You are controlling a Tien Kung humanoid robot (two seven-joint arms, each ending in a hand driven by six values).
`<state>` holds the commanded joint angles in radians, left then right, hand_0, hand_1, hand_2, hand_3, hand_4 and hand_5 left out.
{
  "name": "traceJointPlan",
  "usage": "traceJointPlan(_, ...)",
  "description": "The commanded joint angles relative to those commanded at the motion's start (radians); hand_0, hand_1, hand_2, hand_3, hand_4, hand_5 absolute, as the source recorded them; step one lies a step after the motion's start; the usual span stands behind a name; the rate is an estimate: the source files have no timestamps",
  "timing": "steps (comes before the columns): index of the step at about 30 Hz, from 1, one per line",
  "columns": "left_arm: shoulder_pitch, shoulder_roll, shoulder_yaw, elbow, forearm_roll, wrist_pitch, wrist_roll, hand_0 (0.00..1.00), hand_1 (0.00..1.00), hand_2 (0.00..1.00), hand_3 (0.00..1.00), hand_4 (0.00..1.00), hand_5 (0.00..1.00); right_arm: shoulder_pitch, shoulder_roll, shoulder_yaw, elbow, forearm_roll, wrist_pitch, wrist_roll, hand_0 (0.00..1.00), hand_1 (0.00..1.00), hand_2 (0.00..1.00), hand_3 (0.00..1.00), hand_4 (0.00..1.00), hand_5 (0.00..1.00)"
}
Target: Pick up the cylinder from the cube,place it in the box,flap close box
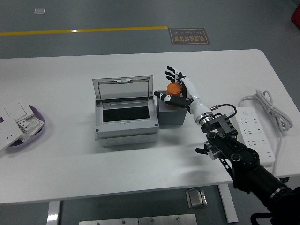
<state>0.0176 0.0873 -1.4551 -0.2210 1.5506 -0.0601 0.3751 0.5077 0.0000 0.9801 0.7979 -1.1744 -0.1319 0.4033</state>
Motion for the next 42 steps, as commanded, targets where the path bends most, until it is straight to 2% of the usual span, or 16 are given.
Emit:
traceJointPlan(13, -0.001, 0.000, 0.013, 0.003, -0.007, -0.002, -0.007, 0.599, 0.583, 0.563, 0.605, 0.677, 0.255, -0.002, 0.000, -0.006, -0.021, 0.021, 0.003, 0.001, 0.929, 0.900, 0.895, 0.953, 0.923, 0.148)
traceJointPlan(14, 0.000, 0.000, 0.014, 0.003, -0.008, -0.002, -0.007, 0.600, 0.584, 0.563, 0.605, 0.678, 0.253, -0.003, 0.000, -0.006, -0.022, 0.023, 0.003, 0.001, 0.889, 0.876, 0.875, 0.950, 0.925, 0.160)
traceJointPlan(19, 0.000, 0.001, 0.019, 0.005, -0.013, -0.002, -0.010, 0.600, 0.584, 0.563, 0.605, 0.678, 0.253, -0.004, 0.000, -0.007, -0.024, 0.034, 0.000, 0.006, 0.889, 0.876, 0.875, 0.950, 0.925, 0.160)
traceJointPlan(20, 0.000, 0.001, 0.021, 0.005, -0.014, -0.003, -0.011, 0.599, 0.584, 0.563, 0.606, 0.679, 0.252, -0.004, 0.000, -0.008, -0.025, 0.037, -0.001, 0.006, 0.837, 0.808, 0.775, 0.790, 0.893, 0.152)
traceJointPlan(25, -0.002, 0.000, 0.026, 0.007, -0.019, -0.003, -0.015, 0.599, 0.584, 0.563, 0.606, 0.679, 0.252, -0.005, 0.000, -0.013, -0.025, 0.046, -0.005, 0.007, 0.837, 0.808, 0.775, 0.790, 0.893, 0.152)
traceJointPlan(26, -0.002, -0.001, 0.027, 0.007, -0.020, -0.003, -0.015, 0.600, 0.584, 0.563, 0.606, 0.679, 0.252, -0.006, 0.000, -0.013, -0.024, 0.046, -0.006, 0.007, 0.780, 0.746, 0.695, 0.655, 0.774, 0.083)
traceJointPlan(31, -0.001, -0.002, 0.030, 0.007, -0.024, -0.003, -0.016, 0.600, 0.584, 0.563, 0.606, 0.679, 0.252, -0.006, 0.000, -0.017, -0.022, 0.047, -0.010, 0.004, 0.780, 0.746, 0.695, 0.655, 0.774, 0.083)
traceJointPlan(32, -0.001, -0.002, 0.031, 0.008, -0.025, -0.003, -0.016, 0.600, 0.584, 0.563, 0.605, 0.679, 0.252, -0.007, 0.000, -0.018, -0.022, 0.048, -0.010, 0.004, 0.702, 0.682, 0.625, 0.583, 0.709, 0.051)
traceJointPlan(37, -0.002, -0.002, 0.034, 0.009, -0.029, -0.003, -0.018, 0.600, 0.584, 0.563, 0.605, 0.679, 0.252, -0.008, 0.000, -0.024, -0.022, 0.052, -0.009, -0.001, 0.702, 0.682, 0.625, 0.583, 0.709, 0.051)
traceJointPlan(38, -0.002, -0.002, 0.037, 0.009, -0.031, -0.003, -0.019, 0.599, 0.585, 0.563, 0.605, 0.678, 0.251, -0.008, 0.000, -0.025, -0.023, 0.054, -0.009, -0.002, 0.578, 0.628, 0.590, 0.564, 0.644, 0.020)
traceJointPlan(42, -0.003, -0.003, 0.044, 0.011, -0.038, -0.004, -0.023, 0.599, 0.585, 0.563, 0.605, 0.678, 0.251, -0.009, 0.000, -0.029, -0.024, 0.056, -0.008, -0.006, 0.578, 0.628, 0.590, 0.564, 0.644, 0.020)
